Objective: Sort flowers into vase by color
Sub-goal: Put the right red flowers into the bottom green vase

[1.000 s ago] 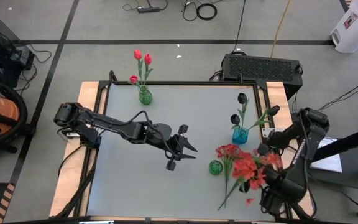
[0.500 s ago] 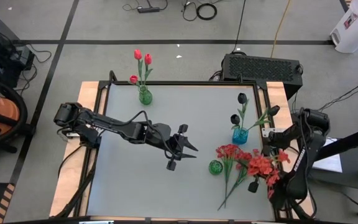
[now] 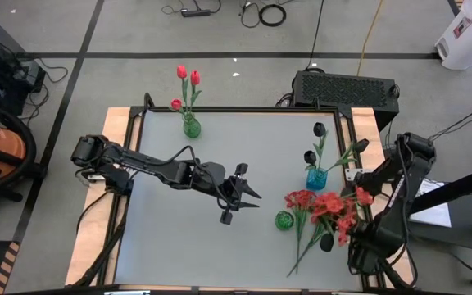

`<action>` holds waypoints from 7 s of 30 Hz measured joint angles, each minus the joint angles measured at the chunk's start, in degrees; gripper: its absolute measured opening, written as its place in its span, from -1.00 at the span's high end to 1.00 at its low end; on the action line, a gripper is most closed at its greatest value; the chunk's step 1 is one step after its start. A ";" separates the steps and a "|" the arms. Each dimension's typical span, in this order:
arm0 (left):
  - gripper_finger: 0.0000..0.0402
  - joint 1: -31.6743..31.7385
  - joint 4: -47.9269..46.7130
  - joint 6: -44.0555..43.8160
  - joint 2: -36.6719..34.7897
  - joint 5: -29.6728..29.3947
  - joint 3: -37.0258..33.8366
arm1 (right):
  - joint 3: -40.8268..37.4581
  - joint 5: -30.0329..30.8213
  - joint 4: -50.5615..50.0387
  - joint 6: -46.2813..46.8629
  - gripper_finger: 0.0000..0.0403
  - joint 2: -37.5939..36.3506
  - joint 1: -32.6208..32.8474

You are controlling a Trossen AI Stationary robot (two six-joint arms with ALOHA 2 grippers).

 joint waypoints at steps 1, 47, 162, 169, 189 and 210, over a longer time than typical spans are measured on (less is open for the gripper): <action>0.36 0.01 0.01 0.00 0.00 0.00 0.00 | 0.00 -0.84 2.84 -3.97 0.98 -0.24 -0.59; 0.36 -1.18 -1.12 1.02 0.04 -0.04 0.00 | -12.50 -14.70 40.74 -46.78 0.98 -11.57 -13.00; 0.36 -1.17 -6.58 0.98 2.86 -8.16 -0.03 | -12.50 -41.87 38.18 -19.56 -0.09 -8.91 -8.69; 0.36 -1.07 -11.50 1.44 2.84 -12.20 -0.03 | -12.50 -41.19 38.18 -9.89 -0.06 -8.03 -4.47; 0.36 -1.07 -29.26 -7.19 1.97 -38.34 0.01 | -12.50 -45.78 31.44 24.19 -0.07 1.39 -1.90; 0.36 -1.20 -29.66 -7.65 1.97 -38.53 0.01 | -12.50 -53.73 28.96 39.16 -0.07 5.36 -9.16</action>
